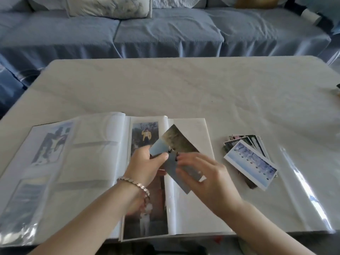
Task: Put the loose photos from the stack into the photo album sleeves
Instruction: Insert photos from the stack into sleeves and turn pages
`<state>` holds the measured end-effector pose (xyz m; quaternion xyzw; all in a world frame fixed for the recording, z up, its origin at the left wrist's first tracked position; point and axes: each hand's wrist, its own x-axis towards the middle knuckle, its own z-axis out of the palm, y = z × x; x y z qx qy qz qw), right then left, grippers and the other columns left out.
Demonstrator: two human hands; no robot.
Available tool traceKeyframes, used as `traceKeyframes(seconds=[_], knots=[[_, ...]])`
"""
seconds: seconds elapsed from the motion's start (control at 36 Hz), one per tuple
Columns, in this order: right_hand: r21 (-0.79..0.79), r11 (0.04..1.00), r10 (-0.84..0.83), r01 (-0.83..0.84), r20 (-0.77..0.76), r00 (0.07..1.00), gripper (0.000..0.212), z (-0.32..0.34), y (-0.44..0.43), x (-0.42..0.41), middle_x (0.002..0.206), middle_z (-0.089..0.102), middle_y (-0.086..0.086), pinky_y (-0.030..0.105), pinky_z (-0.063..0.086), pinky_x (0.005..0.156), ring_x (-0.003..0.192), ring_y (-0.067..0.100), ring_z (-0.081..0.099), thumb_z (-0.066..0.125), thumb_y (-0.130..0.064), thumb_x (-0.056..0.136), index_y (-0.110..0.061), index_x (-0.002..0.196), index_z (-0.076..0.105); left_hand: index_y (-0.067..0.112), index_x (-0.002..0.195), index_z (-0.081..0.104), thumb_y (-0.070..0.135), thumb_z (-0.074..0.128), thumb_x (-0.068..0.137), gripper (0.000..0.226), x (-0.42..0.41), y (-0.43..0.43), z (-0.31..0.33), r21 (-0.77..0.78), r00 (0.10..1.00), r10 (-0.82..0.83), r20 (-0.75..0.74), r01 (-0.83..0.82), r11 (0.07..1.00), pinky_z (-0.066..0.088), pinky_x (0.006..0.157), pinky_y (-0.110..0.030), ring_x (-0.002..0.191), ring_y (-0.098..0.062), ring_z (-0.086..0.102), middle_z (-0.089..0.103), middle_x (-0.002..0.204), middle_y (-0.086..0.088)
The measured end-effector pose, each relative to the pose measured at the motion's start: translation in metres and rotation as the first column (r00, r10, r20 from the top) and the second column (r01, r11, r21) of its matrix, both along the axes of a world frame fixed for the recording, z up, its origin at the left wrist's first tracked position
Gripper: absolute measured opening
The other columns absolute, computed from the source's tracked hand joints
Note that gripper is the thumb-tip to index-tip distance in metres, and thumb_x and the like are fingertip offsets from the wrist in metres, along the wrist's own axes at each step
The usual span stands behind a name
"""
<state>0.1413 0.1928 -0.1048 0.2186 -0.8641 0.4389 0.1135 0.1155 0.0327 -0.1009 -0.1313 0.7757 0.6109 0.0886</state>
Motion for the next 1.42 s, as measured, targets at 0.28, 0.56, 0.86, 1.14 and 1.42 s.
traceKeyframes(seconds=[0.28, 0.56, 0.86, 1.14, 1.42], knots=[[0.100, 0.981, 0.099, -0.164, 0.468, 0.878, 0.015, 0.020, -0.030, -0.055, 0.075, 0.064, -0.020, 0.021, 0.051, 0.075, 0.075, 0.000, 0.059, 0.064, -0.021, 0.087, -0.035, 0.080, 0.064, 0.016, 0.095, 0.063, 0.026, 0.068, 0.083, 0.016, -0.005, -0.070, 0.015, -0.493, 0.861, -0.505, -0.055, 0.417, 0.763, 0.051, 0.078, -0.031, 0.082, -0.016, 0.065, 0.069, 0.084, -0.003], [-0.482, 0.823, 0.072, 0.301, 0.614, 0.786, 0.020, 0.018, -0.079, -0.068, 0.061, 0.068, -0.005, 0.015, 0.050, 0.048, 0.054, 0.006, 0.065, 0.057, -0.007, 0.091, -0.015, 0.076, 0.067, 0.025, 0.104, 0.054, 0.006, 0.076, 0.073, 0.043, -0.003, -0.112, 0.004, 0.102, 0.980, 0.183, -0.077, -0.175, 0.979, 0.057, 0.057, -0.032, 0.075, -0.017, 0.068, 0.069, 0.088, -0.004], [-0.196, 0.980, 0.078, 0.024, 0.499, 0.863, 0.029, -0.011, -0.144, -0.062, 0.111, 0.062, -0.013, 0.010, 0.043, 0.082, 0.095, -0.003, 0.058, 0.046, -0.024, 0.097, -0.021, 0.124, 0.058, 0.012, 0.093, 0.054, -0.003, 0.055, 0.089, 0.016, -0.011, -0.158, -0.017, 0.280, 0.791, 0.602, -0.115, -0.555, 0.783, 0.048, 0.041, -0.016, 0.057, -0.004, 0.064, 0.060, 0.087, -0.001], [0.596, 0.695, 0.376, -0.402, 0.176, 0.910, 0.059, -0.048, -0.175, -0.055, 0.158, -0.005, -0.006, 0.019, -0.029, 0.102, 0.136, 0.005, -0.027, 0.025, -0.057, 0.094, -0.036, 0.148, 0.014, 0.022, 0.143, 0.034, -0.001, 0.045, 0.093, 0.056, -0.029, -0.222, -0.027, 0.157, 0.632, 0.726, -0.273, -0.715, 0.681, 0.051, 0.046, -0.015, 0.076, -0.027, 0.068, 0.061, 0.105, 0.000], [0.638, 0.666, 0.364, -0.388, 0.176, 0.915, 0.056, -0.049, -0.177, -0.051, 0.157, -0.008, -0.006, 0.022, -0.029, 0.105, 0.133, 0.005, -0.031, 0.017, -0.055, 0.095, -0.038, 0.148, 0.010, 0.027, 0.146, 0.028, -0.002, 0.042, 0.096, 0.059, -0.025, -0.242, -0.047, 0.138, 0.602, 0.725, -0.334, -0.730, 0.669, 0.057, 0.060, -0.021, 0.088, -0.020, 0.066, 0.054, 0.118, 0.009]])
